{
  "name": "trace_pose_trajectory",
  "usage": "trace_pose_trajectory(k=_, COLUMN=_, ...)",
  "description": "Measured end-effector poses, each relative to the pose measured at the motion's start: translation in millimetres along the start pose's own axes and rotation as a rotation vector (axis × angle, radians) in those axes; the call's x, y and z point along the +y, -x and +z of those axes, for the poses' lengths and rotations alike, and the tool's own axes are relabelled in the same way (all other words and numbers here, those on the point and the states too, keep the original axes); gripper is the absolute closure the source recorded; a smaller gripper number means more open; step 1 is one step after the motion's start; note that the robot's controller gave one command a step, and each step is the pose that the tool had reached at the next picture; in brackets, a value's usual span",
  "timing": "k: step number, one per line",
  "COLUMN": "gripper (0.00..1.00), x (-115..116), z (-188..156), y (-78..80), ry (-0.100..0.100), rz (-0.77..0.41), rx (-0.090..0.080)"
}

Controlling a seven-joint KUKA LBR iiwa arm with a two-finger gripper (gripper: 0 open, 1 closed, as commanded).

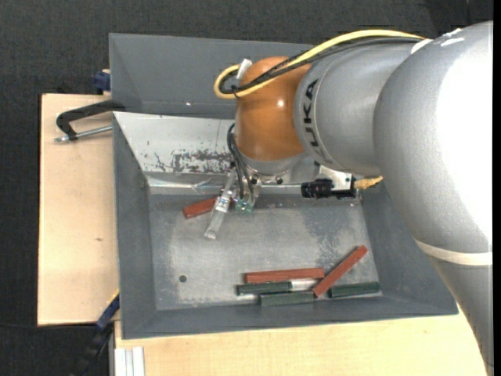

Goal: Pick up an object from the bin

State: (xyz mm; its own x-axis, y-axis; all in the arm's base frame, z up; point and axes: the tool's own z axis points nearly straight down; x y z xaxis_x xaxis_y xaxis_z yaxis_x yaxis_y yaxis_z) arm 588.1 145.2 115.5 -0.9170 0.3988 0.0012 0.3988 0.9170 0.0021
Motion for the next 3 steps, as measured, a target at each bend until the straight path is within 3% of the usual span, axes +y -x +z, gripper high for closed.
trace_pose_trajectory(k=1, gripper=0.00, x=-23, z=-5, y=18.2, ry=-0.002, rz=0.022, rx=-0.005)
trace_pose_trajectory(k=2, gripper=0.00, x=0, z=32, y=13.7, ry=0.001, rz=0.123, rx=-0.003)
trace_pose_trajectory(k=3, gripper=1.00, x=-15, z=44, y=13.9, ry=-0.001, rz=0.126, rx=-0.001)
